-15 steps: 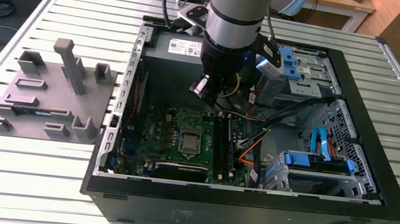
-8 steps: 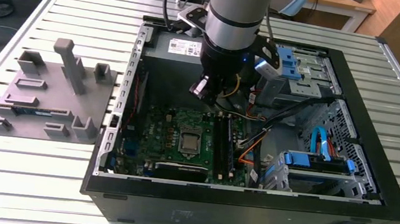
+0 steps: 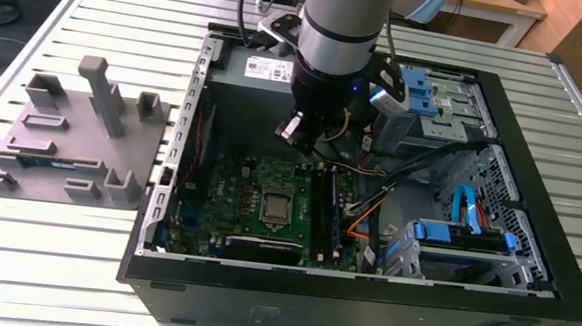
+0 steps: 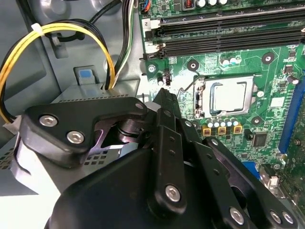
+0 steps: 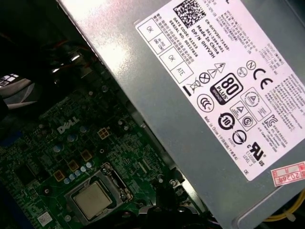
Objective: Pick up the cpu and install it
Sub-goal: 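Install the first cpu locking lever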
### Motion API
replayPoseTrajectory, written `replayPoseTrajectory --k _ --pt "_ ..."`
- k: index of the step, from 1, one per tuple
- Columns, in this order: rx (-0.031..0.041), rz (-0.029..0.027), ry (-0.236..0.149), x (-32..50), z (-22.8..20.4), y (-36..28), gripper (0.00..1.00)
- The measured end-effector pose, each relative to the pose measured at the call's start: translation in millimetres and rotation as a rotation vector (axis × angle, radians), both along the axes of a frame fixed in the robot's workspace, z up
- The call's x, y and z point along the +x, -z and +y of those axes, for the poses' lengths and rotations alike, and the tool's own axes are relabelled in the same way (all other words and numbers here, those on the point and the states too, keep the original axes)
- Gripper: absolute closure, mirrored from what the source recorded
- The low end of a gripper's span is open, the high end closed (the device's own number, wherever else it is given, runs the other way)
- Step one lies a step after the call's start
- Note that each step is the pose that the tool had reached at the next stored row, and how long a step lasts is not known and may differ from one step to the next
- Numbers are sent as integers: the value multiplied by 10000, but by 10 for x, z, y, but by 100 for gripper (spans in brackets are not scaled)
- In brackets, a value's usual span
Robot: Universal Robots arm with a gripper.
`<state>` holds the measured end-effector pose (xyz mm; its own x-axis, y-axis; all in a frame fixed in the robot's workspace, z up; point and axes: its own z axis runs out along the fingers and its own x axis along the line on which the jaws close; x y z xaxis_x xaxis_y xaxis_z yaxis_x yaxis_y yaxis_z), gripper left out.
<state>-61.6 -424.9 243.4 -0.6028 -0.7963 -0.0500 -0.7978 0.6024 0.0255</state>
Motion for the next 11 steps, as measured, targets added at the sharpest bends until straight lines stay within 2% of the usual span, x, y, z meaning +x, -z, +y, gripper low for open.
replayPoseTrajectory --k 4,11 --pt "-44 -1 1 -1 0 7 89" --pt "-388 0 78 -2 -5 8 89"
